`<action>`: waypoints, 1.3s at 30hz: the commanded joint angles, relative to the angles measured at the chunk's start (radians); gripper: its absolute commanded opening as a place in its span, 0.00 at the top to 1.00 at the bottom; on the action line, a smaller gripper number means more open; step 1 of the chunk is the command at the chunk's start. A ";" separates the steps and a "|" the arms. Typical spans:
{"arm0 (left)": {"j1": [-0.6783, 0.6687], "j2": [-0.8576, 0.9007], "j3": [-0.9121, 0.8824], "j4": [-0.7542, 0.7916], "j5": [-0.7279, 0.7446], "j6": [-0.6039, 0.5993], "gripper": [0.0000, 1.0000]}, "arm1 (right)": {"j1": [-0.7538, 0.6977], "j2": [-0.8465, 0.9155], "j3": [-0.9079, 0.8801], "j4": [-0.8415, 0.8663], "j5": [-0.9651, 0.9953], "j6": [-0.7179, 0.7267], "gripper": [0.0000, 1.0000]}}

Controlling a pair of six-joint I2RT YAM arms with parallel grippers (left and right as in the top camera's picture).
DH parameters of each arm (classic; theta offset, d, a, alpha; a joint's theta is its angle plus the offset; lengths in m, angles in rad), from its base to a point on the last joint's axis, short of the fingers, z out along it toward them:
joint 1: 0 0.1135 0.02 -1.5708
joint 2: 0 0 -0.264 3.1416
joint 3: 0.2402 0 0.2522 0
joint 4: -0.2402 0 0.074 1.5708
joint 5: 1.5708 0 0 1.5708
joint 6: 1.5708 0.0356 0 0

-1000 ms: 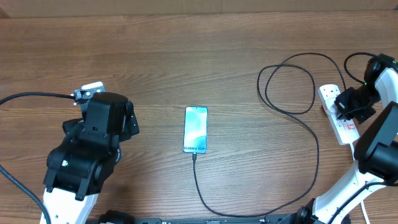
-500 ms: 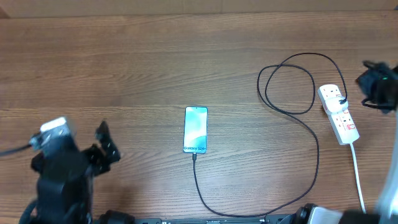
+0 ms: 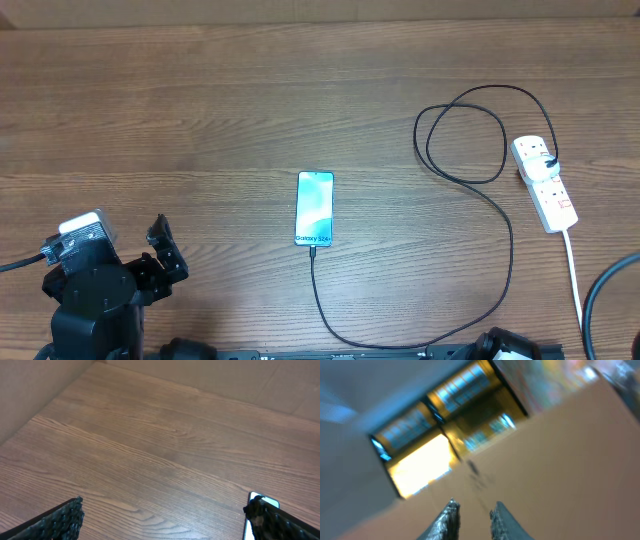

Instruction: Plug charger to phone and switch on socket

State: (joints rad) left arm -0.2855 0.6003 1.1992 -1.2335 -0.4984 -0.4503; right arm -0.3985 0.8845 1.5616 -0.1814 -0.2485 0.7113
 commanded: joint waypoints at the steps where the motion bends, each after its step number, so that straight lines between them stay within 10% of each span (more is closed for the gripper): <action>1: 0.004 -0.008 0.000 0.003 0.001 -0.002 0.00 | 0.001 0.021 -0.009 0.024 -0.008 0.021 0.64; 16: 0.143 -0.060 0.000 -0.001 0.001 -0.002 0.00 | 0.151 -0.078 -0.031 -0.417 -0.037 -0.275 0.42; 39: 0.307 -0.408 0.000 -0.181 0.001 -0.002 0.00 | 0.189 -0.682 -0.086 -0.659 -0.142 -0.275 0.35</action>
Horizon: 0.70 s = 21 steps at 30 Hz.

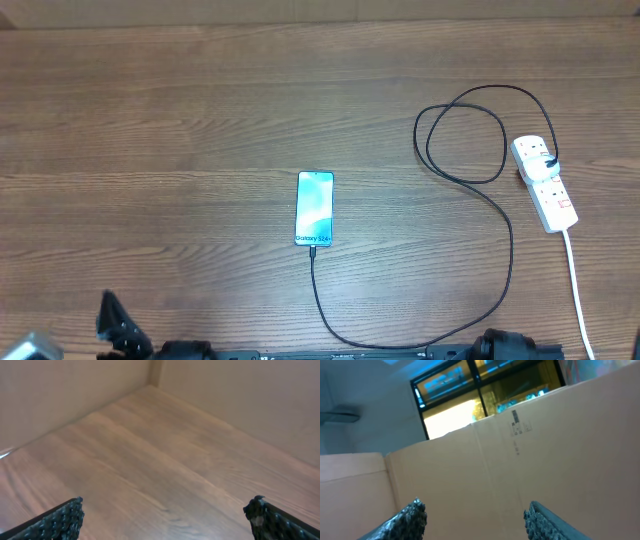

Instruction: Plug charger to phone and switch on socket

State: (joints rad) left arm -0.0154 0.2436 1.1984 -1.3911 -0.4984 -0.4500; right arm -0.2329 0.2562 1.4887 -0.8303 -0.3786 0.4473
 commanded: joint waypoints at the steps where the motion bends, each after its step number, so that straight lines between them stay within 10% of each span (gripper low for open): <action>1: 0.043 -0.060 0.001 -0.031 0.001 -0.002 0.00 | 0.030 -0.064 -0.013 -0.012 -0.012 -0.011 0.34; 21: 0.081 -0.237 0.001 -0.123 0.001 -0.003 0.00 | 0.114 -0.251 0.116 -0.043 -0.004 -0.116 0.28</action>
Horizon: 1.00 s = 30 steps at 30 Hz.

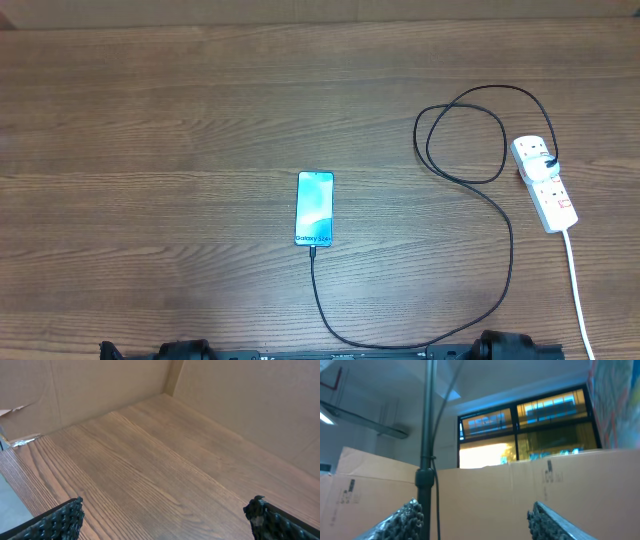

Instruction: Plug charger to phone and switch on socket

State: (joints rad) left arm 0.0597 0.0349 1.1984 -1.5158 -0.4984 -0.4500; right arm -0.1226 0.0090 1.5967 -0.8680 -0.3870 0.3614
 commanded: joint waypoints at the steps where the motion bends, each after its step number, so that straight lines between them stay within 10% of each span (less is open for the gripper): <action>1: 0.006 -0.031 0.002 0.001 0.001 -0.003 0.00 | 0.005 -0.004 0.012 -0.005 0.005 -0.031 0.23; 3: 0.006 -0.031 0.001 0.002 0.001 -0.003 0.00 | 0.017 -0.004 0.014 0.008 0.028 -0.030 0.00; 19: 0.007 -0.031 0.002 0.002 0.001 -0.003 0.00 | 0.023 -0.003 -0.205 0.414 0.364 0.011 0.00; 30: 0.007 -0.031 0.002 0.002 0.001 -0.003 0.00 | 0.023 -0.003 -0.748 0.489 0.364 0.066 0.00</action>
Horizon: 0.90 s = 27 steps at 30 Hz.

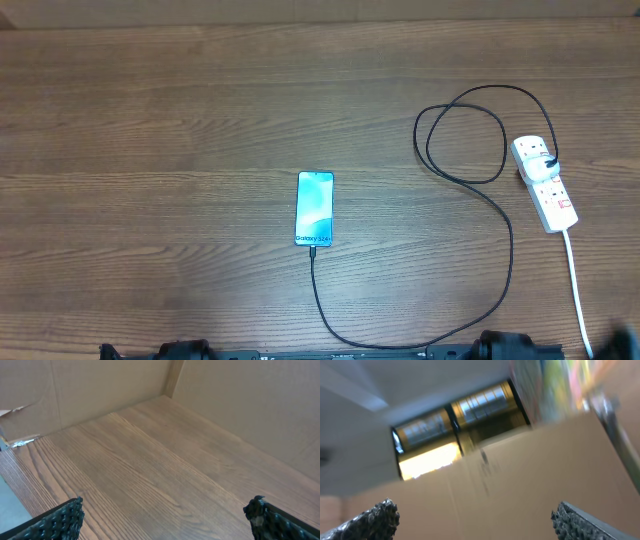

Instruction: Plug charger to phone and switch on socket

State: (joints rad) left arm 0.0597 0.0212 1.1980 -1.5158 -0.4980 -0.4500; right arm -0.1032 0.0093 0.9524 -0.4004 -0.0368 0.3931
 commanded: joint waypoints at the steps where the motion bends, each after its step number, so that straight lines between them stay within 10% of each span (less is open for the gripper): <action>1: 0.007 -0.017 0.002 0.002 0.001 -0.003 0.00 | 0.004 -0.003 -0.156 0.034 0.013 0.063 0.00; 27: 0.007 -0.017 0.002 0.002 0.001 -0.003 0.00 | 0.004 -0.005 -0.829 0.244 0.179 0.190 0.00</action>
State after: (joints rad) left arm 0.0597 0.0196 1.1984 -1.5162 -0.4984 -0.4503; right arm -0.1032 0.0132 0.1589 -0.1696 0.1089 0.5774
